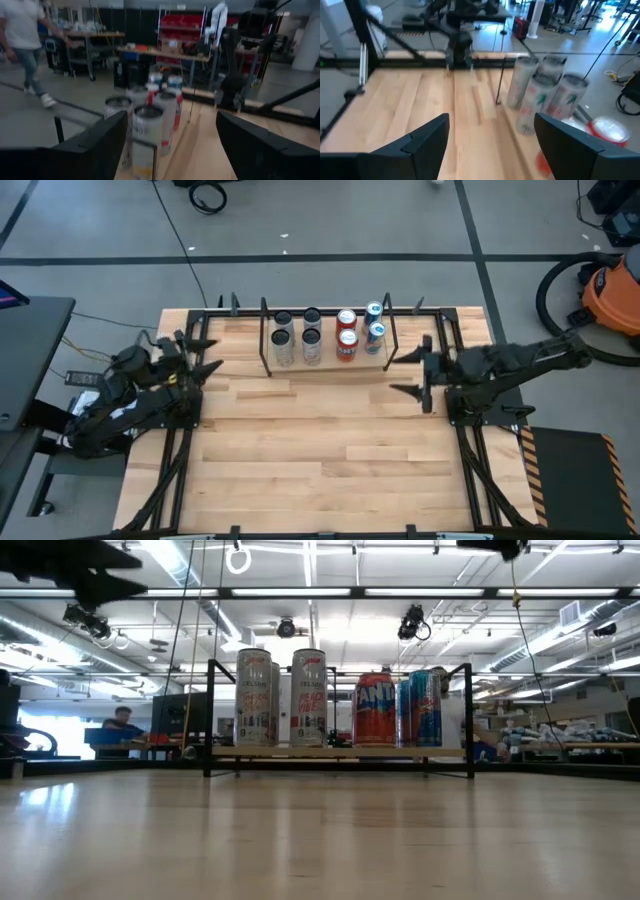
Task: Place canned beverage on shelf
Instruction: Return to Home Position
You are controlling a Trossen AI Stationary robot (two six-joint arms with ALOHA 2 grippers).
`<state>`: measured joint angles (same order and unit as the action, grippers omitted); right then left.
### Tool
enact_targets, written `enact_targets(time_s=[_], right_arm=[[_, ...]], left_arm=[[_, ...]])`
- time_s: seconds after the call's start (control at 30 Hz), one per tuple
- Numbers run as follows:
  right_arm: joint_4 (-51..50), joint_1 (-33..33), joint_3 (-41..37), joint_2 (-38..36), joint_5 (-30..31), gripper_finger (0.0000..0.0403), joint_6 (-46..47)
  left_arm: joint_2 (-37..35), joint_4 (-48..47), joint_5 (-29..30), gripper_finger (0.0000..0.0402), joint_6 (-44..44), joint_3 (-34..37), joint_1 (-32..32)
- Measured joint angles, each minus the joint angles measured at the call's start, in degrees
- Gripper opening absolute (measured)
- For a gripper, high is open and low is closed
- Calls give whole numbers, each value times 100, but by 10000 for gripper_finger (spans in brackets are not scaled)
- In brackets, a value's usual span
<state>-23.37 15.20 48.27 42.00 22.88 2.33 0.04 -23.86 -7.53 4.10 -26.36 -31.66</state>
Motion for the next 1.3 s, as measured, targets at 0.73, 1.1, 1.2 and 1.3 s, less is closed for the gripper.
enact_targets(time_s=[0.73, 1.1, 1.2, 1.3], right_arm=[[2425, 133, -2695, -436, -1012, 300, 111], [3195, 133, -3673, -843, -1272, 300, 445], [3363, 133, -3874, -908, -1270, 300, 525], [3552, 133, -4071, -944, -1270, 300, 549]], left_arm=[[24, 1760, -68, 309, -78, 1955, 0], [28, 2747, -72, 309, -49, 2584, 4], [28, 2762, -74, 309, -91, 2586, 2], [28, 2761, -76, 309, -101, 2586, 2]])
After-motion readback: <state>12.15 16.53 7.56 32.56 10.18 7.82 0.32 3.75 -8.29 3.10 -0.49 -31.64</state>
